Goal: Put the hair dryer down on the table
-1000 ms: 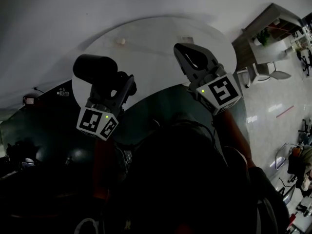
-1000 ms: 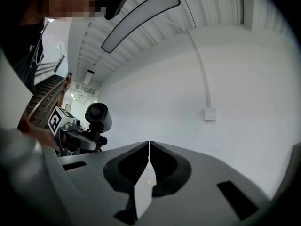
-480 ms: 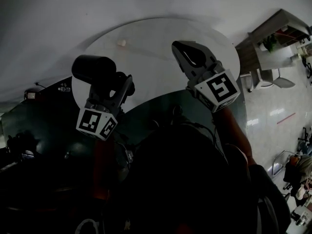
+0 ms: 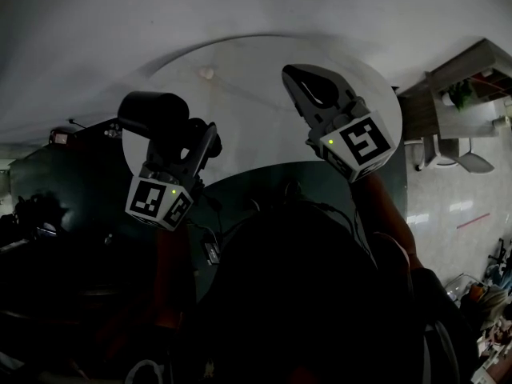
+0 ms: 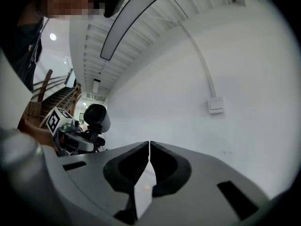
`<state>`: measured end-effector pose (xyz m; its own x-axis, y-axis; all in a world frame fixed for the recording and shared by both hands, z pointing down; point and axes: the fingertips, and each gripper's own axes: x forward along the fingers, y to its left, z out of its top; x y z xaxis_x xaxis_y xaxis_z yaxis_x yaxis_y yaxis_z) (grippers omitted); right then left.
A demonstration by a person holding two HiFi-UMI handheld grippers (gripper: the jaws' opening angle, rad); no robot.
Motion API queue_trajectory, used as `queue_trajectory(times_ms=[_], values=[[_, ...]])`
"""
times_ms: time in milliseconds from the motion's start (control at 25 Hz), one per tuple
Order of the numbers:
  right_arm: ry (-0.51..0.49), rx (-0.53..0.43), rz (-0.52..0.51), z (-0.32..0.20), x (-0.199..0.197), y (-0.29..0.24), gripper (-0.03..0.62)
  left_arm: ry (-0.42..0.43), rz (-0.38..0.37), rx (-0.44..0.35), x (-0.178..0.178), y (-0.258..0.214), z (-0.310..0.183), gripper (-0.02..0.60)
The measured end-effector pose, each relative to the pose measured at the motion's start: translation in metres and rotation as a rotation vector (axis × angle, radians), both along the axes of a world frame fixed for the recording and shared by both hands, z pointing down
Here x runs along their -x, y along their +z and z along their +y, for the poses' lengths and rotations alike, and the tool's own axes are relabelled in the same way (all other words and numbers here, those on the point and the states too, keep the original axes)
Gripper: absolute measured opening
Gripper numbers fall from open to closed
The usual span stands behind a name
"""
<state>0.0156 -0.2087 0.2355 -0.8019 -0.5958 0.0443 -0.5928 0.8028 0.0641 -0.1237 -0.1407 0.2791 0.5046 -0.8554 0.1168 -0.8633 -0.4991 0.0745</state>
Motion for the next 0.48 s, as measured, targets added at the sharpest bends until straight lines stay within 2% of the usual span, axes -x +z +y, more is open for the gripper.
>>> queue_trajectory(times_ms=[200,480], values=[[-0.024,0.016,-0.002,-0.014,0.002,0.009,0.009,-0.016,-0.013,0.012,-0.004,0.004,-0.009,0.236],[0.035,0.03,0.02,-0.032,0.007,0.015,0.009,0.048,0.018,0.039,0.005,0.017,-0.038,0.236]])
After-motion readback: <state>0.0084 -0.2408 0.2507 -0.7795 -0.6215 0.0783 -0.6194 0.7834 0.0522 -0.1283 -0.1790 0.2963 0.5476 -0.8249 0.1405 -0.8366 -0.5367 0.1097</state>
